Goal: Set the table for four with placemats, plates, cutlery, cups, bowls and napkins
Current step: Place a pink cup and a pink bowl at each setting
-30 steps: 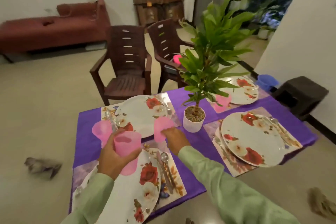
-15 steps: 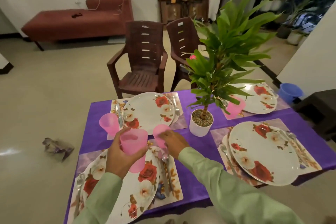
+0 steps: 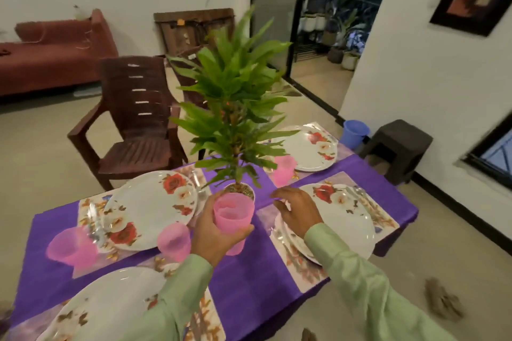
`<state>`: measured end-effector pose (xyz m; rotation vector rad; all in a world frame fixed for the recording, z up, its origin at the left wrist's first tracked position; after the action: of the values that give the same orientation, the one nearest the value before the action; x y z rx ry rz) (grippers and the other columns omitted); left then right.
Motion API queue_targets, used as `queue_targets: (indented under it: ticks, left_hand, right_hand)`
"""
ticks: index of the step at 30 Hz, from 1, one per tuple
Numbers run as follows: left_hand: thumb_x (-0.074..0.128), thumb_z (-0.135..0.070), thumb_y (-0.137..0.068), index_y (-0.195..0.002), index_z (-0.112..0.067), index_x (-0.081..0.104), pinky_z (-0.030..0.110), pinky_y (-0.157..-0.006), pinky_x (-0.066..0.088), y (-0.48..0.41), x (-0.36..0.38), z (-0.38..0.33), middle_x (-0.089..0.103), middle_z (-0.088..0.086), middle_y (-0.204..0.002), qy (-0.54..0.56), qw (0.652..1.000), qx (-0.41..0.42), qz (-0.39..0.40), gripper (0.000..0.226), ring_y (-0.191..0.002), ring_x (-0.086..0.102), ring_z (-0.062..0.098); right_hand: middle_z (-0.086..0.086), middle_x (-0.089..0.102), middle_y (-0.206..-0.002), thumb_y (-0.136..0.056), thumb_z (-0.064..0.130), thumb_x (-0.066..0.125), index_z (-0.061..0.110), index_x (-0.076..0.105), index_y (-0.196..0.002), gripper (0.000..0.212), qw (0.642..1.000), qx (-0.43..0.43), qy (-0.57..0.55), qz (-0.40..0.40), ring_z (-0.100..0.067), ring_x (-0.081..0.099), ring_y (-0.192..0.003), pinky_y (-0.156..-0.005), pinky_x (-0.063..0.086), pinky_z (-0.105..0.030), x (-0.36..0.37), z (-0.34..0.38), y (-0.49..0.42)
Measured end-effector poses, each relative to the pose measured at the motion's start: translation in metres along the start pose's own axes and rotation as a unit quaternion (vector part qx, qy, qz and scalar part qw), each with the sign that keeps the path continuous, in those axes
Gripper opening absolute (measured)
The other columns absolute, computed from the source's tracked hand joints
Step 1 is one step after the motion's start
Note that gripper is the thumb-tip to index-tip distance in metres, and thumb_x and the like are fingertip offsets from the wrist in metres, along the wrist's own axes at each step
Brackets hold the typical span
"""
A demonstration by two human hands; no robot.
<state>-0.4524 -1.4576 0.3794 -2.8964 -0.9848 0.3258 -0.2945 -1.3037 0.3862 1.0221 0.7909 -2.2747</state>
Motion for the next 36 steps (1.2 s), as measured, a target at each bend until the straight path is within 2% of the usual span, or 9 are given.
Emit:
queue_targets:
  ticks: [3,7,13,16,19,21,23,25,36]
  left_hand:
    - [0.095,-0.029,-0.046,-0.121,-0.037,0.054,0.023,-0.089,0.051,-0.012,0.066,-0.007,0.064,-0.015,-0.113,0.004,0.999,0.009,0.034,0.086,-0.102,0.064,0.009]
    - [0.091,-0.015,-0.042,-0.118,-0.021,0.053,0.009,-0.078,0.047,-0.03,0.157,-0.016,0.064,-0.003,-0.106,0.042,0.998,-0.012,0.052,0.085,-0.089,0.063,-0.005]
    - [0.094,-0.027,-0.046,-0.12,-0.035,0.051,0.022,-0.083,0.052,-0.057,0.28,-0.04,0.064,-0.018,-0.11,0.049,0.998,-0.02,0.041,0.086,-0.1,0.064,0.008]
    - [0.098,-0.033,-0.048,-0.126,-0.037,0.048,0.037,-0.09,0.054,-0.071,0.327,-0.048,0.062,-0.012,-0.117,0.052,0.997,-0.032,0.042,0.093,-0.111,0.062,0.014]
    - [0.097,-0.022,-0.051,-0.127,-0.037,0.047,0.042,-0.091,0.056,-0.093,0.359,-0.045,0.062,-0.007,-0.118,0.052,0.997,-0.045,0.038,0.092,-0.113,0.06,0.016]
    - [0.097,-0.015,-0.052,-0.126,-0.037,0.047,0.039,-0.083,0.059,-0.108,0.382,-0.042,0.061,-0.007,-0.119,0.065,0.996,-0.054,0.038,0.092,-0.113,0.06,0.014]
    - [0.095,-0.01,-0.054,-0.126,-0.036,0.046,0.023,-0.079,0.056,-0.124,0.4,-0.038,0.06,-0.005,-0.121,0.072,0.995,-0.054,0.04,0.091,-0.113,0.059,0.014]
    - [0.094,-0.007,-0.055,-0.126,-0.034,0.046,0.017,-0.078,0.053,-0.142,0.416,-0.03,0.059,-0.003,-0.122,0.07,0.996,-0.05,0.039,0.09,-0.113,0.059,0.015]
    - [0.098,-0.019,-0.045,-0.123,-0.04,0.049,0.042,-0.097,0.052,-0.209,0.475,0.067,0.055,-0.011,-0.122,0.054,0.991,-0.118,0.033,0.095,-0.115,0.053,0.016]
  right_hand:
    - [0.003,0.072,-0.104,-0.086,0.011,0.064,0.021,0.075,-0.1,0.02,0.999,0.035,-0.03,-0.025,-0.023,0.065,-0.098,-0.081,0.053,-0.035,-0.035,-0.055,-0.003]
    - [0.0,0.071,-0.106,-0.087,0.013,0.065,0.018,0.075,-0.103,0.019,0.994,0.079,-0.05,-0.048,-0.023,0.065,-0.098,-0.085,0.053,-0.04,-0.083,-0.14,-0.004]
    - [0.006,0.073,-0.106,-0.088,0.02,0.069,0.022,0.075,-0.101,0.015,0.99,0.127,-0.036,-0.052,-0.018,0.065,-0.102,-0.089,0.046,-0.029,-0.163,-0.247,-0.006]
    - [0.004,0.073,-0.106,-0.089,0.016,0.068,0.02,0.076,-0.102,0.016,0.989,0.129,-0.029,-0.059,-0.019,0.065,-0.099,-0.087,0.052,-0.035,-0.202,-0.283,-0.013]
    - [0.003,0.073,-0.102,-0.088,0.012,0.067,0.017,0.076,-0.101,0.017,0.986,0.138,-0.039,-0.08,-0.017,0.065,-0.093,-0.084,0.054,-0.038,-0.225,-0.311,-0.022]
    - [0.003,0.073,-0.103,-0.088,0.01,0.066,0.016,0.076,-0.101,0.017,0.985,0.145,-0.048,-0.086,-0.016,0.065,-0.093,-0.085,0.054,-0.038,-0.234,-0.326,-0.03]
    - [0.003,0.073,-0.102,-0.087,0.008,0.066,0.016,0.076,-0.101,0.018,0.985,0.141,-0.052,-0.086,-0.016,0.066,-0.093,-0.085,0.054,-0.039,-0.237,-0.336,-0.038]
    - [0.004,0.072,-0.102,-0.087,0.009,0.067,0.018,0.076,-0.1,0.018,0.985,0.141,-0.056,-0.078,-0.015,0.065,-0.092,-0.084,0.055,-0.038,-0.237,-0.345,-0.046]
    - [0.011,0.069,-0.105,-0.091,0.015,0.065,0.021,0.073,-0.107,0.019,0.984,0.175,-0.024,-0.017,-0.005,0.061,-0.092,-0.079,0.049,-0.019,-0.222,-0.398,-0.074]
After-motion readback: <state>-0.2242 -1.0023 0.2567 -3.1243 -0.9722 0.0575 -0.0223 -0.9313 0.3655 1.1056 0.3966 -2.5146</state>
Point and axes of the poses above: each hand's wrist, its own y-axis away from the middle knuckle, its own x-axis out of the palm, z = x × y, the point moved 10 cm from there along -y, towards the middle knuckle
